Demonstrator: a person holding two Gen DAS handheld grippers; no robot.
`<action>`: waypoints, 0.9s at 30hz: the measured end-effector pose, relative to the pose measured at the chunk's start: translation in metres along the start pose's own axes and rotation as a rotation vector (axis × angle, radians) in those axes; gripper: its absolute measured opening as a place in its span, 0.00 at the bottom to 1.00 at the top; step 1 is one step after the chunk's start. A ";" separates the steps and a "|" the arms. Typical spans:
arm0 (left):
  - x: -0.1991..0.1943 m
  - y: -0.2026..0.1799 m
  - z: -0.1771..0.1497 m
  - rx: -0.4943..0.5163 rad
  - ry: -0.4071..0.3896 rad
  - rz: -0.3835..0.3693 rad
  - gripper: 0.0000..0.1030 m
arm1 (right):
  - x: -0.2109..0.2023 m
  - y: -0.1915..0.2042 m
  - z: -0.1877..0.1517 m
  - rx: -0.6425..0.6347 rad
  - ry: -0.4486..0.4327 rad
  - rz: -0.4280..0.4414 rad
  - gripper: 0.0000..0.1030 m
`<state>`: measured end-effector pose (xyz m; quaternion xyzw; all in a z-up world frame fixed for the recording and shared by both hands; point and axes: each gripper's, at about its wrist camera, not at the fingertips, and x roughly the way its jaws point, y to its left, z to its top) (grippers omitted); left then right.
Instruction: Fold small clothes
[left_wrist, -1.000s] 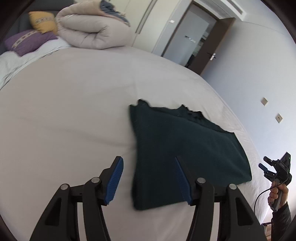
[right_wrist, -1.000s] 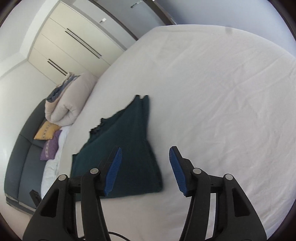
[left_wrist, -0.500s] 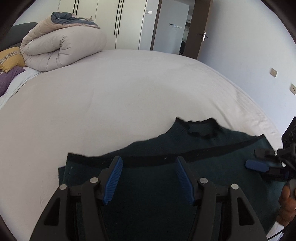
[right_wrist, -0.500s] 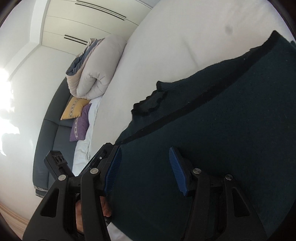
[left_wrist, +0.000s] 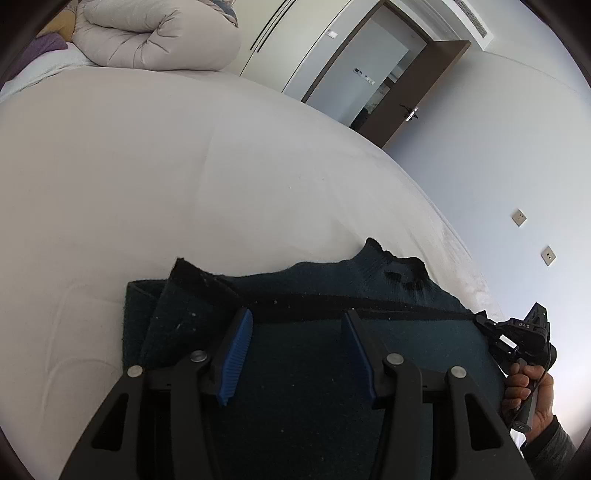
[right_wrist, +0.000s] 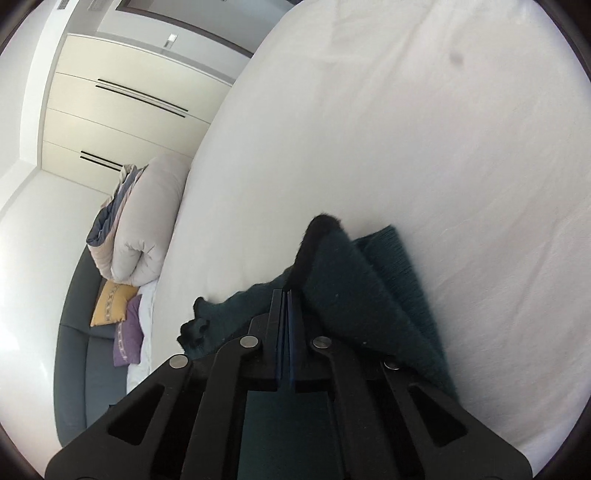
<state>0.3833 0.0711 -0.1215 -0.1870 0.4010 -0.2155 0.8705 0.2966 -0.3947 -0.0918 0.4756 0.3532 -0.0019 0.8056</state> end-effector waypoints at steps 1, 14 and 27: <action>0.000 -0.001 0.000 0.000 -0.001 0.000 0.52 | -0.004 -0.002 0.002 -0.005 -0.025 -0.011 0.00; -0.077 -0.088 -0.061 0.163 -0.016 0.069 0.73 | -0.050 0.088 -0.114 -0.186 0.056 0.201 0.44; -0.106 -0.016 -0.101 -0.032 0.033 0.081 0.60 | 0.010 0.037 -0.174 -0.025 0.178 0.245 0.34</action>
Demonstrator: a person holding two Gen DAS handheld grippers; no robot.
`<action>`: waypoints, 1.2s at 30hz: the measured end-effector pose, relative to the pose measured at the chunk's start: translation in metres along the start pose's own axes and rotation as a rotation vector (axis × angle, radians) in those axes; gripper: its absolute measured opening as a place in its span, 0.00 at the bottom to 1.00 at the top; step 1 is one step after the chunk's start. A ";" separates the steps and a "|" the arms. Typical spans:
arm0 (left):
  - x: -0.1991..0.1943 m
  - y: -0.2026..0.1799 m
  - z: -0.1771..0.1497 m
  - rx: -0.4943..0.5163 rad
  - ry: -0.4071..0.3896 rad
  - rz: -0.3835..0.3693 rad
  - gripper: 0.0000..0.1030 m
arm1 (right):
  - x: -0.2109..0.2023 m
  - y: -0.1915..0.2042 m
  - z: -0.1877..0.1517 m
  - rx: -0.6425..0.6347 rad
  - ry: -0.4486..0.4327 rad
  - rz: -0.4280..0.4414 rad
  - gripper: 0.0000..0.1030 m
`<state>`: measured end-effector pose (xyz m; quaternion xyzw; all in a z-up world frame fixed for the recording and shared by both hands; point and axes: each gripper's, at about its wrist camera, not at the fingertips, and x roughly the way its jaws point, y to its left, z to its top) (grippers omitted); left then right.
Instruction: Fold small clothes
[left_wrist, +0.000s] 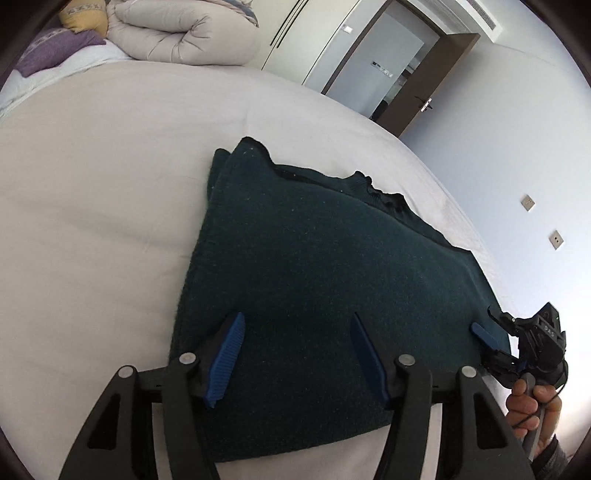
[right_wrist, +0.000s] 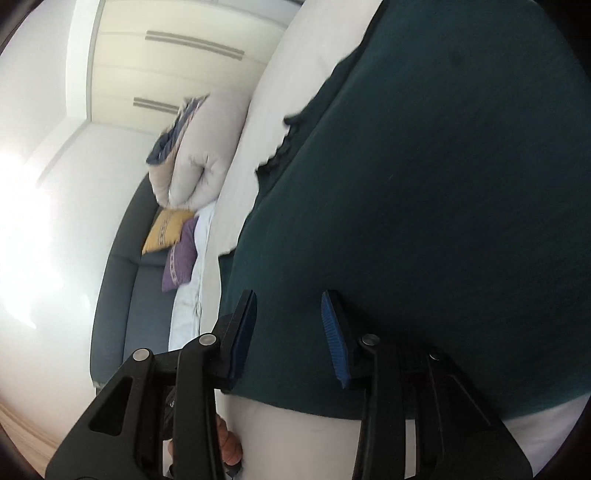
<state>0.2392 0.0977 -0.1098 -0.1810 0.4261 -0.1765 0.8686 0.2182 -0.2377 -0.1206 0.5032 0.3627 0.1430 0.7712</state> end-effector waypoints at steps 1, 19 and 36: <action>-0.001 0.003 -0.001 -0.002 0.002 -0.006 0.60 | -0.015 -0.011 0.007 0.021 -0.044 -0.006 0.34; -0.057 0.045 -0.001 -0.218 -0.021 0.008 0.92 | -0.134 -0.031 0.007 0.039 -0.305 -0.038 0.57; 0.013 0.036 0.025 -0.265 0.269 -0.140 0.84 | 0.036 0.083 0.021 -0.125 0.039 0.028 0.57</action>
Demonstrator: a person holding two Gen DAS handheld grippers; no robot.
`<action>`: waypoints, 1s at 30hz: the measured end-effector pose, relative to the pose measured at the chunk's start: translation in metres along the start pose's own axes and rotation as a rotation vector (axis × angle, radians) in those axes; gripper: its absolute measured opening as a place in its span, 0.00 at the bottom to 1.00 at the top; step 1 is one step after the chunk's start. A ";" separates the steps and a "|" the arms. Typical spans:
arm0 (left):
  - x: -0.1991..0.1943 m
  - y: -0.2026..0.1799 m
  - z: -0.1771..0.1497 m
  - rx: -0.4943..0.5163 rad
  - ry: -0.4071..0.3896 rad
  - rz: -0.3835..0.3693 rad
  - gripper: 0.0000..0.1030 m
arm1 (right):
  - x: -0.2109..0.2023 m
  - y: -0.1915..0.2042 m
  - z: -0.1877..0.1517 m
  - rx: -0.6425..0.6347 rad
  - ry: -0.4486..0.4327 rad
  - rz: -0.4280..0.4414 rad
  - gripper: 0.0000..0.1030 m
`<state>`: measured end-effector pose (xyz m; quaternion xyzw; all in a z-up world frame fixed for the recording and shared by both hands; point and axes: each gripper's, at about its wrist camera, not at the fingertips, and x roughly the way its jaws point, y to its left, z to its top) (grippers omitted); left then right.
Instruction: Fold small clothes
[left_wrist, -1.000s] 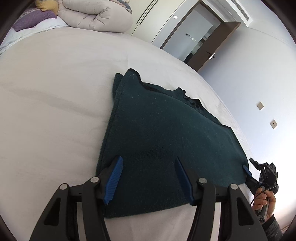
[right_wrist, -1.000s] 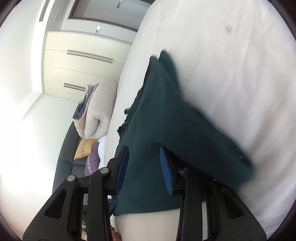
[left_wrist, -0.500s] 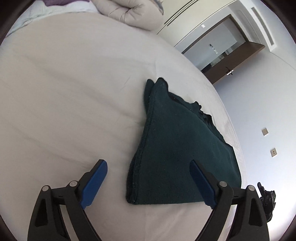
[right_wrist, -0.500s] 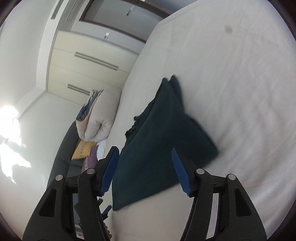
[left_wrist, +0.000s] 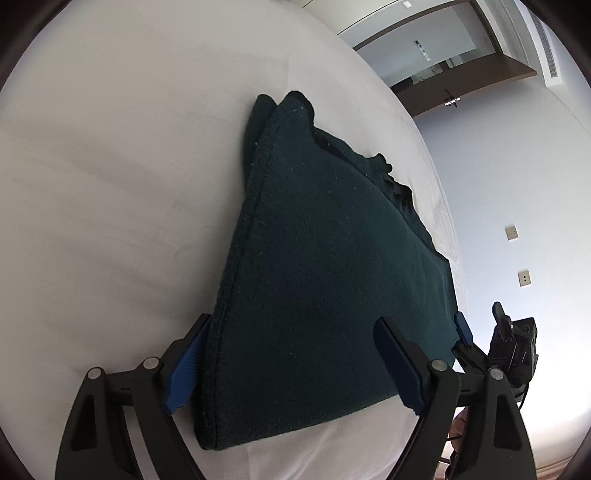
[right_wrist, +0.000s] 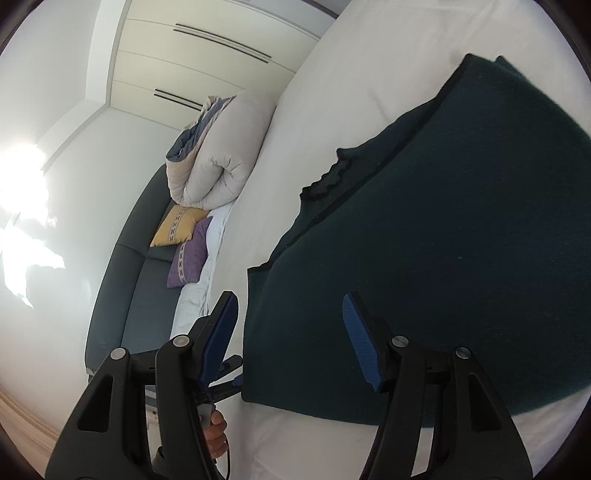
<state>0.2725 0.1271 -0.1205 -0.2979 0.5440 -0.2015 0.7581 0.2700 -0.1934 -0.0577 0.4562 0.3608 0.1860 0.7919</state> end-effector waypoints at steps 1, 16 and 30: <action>0.000 0.001 0.000 -0.012 0.002 -0.013 0.81 | 0.008 0.002 0.002 -0.002 0.018 -0.002 0.57; -0.005 0.022 -0.005 -0.110 -0.023 -0.104 0.15 | 0.136 0.036 -0.001 -0.038 0.243 0.001 0.57; -0.032 -0.062 -0.004 0.091 -0.119 -0.058 0.14 | 0.155 0.009 -0.007 0.053 0.268 0.038 0.61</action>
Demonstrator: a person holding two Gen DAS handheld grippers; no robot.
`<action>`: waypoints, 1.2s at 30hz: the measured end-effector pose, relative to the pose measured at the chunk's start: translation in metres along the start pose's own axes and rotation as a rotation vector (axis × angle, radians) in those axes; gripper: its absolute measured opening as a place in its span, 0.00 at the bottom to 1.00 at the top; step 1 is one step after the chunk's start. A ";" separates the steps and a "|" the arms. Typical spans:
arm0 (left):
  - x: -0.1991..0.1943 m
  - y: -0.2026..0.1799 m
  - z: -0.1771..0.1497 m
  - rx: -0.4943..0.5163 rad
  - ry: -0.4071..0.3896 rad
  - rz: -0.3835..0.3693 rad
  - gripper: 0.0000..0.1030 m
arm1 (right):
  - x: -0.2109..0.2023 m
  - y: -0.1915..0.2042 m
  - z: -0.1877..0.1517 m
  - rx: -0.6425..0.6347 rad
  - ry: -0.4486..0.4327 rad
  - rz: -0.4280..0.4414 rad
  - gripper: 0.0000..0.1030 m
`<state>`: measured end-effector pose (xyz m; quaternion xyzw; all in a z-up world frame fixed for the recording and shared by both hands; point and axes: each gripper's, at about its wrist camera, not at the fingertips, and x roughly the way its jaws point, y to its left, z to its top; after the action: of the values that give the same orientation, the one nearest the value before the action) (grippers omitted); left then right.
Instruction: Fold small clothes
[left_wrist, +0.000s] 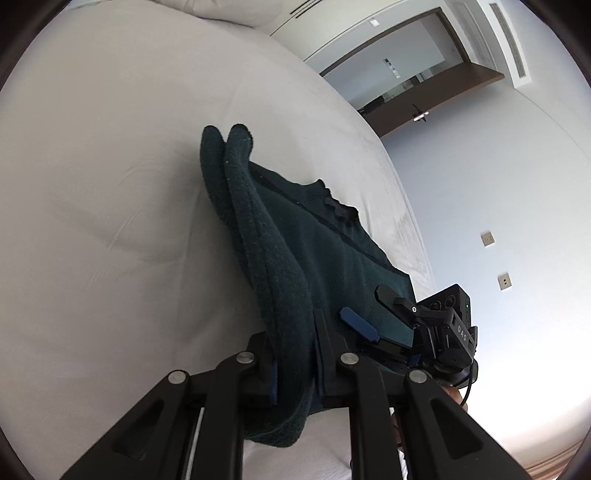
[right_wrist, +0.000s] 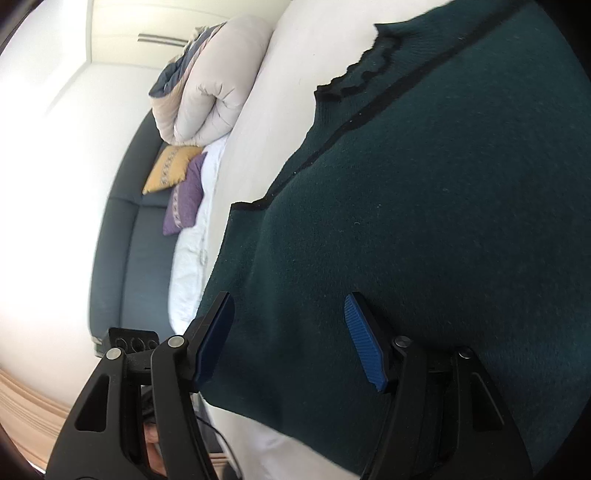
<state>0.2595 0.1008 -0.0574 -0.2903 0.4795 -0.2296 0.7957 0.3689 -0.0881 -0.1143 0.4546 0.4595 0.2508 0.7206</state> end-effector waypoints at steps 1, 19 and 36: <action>0.002 -0.010 -0.001 0.026 0.001 0.008 0.14 | -0.005 -0.001 0.001 0.008 -0.006 0.020 0.61; 0.150 -0.163 -0.084 0.392 0.195 0.128 0.14 | -0.105 -0.068 0.059 0.162 -0.070 0.198 0.71; 0.152 -0.195 -0.096 0.473 0.172 0.183 0.14 | -0.116 -0.061 0.092 0.025 -0.063 -0.148 0.13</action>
<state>0.2225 -0.1616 -0.0559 -0.0311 0.5025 -0.2860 0.8153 0.3949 -0.2460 -0.1027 0.4361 0.4722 0.1766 0.7454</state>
